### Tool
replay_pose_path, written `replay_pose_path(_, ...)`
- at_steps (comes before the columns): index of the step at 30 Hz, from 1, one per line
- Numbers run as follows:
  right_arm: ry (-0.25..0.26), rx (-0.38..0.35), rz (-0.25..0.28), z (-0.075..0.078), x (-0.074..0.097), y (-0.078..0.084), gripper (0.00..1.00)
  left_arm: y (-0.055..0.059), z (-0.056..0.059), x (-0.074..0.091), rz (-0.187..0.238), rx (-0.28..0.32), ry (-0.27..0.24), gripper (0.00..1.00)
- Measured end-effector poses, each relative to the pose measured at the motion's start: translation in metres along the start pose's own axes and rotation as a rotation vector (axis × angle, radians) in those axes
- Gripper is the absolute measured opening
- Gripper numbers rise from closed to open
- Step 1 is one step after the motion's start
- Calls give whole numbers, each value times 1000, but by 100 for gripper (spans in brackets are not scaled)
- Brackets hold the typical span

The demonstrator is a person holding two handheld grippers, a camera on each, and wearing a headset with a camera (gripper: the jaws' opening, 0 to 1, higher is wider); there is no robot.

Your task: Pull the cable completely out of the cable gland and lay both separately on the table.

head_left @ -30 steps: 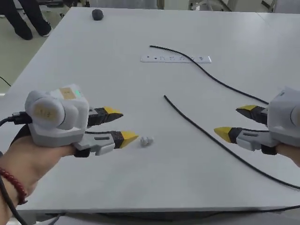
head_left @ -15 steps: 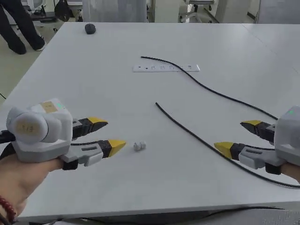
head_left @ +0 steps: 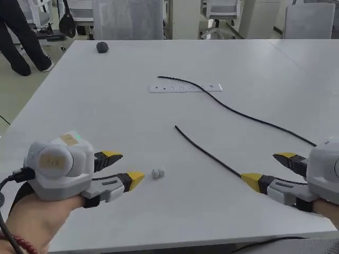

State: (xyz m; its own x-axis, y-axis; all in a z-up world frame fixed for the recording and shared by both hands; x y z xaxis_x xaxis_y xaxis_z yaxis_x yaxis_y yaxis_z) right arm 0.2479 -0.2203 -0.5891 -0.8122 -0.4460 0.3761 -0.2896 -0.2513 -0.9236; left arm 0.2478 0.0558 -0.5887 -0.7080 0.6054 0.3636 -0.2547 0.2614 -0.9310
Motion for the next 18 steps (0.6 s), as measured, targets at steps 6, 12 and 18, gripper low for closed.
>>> replay_pose_path(6, 25, 21, 9, -1, -5, 1, 53, 8, 1, -2, -6, 17, -19, 40)
replay_pose_path(12, 29, 37, 2, -1, -9, 4, 50, 11, -7, 0, -12, 17, -42, 40)
replay_pose_path(18, 29, 53, 1, 1, -14, 3, 50, 12, -10, -1, -14, 33, -43, 41)
Point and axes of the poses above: the centre of the closed fingertips' face, and the gripper's own axes: x roughly backward along the fingers, z roughly to its right, y roughly out of its underside, the point moved 3 cm from there along x, roughly backward along the fingers, and after that the axes turned 5 degrees about z, right-handed, at the moved point
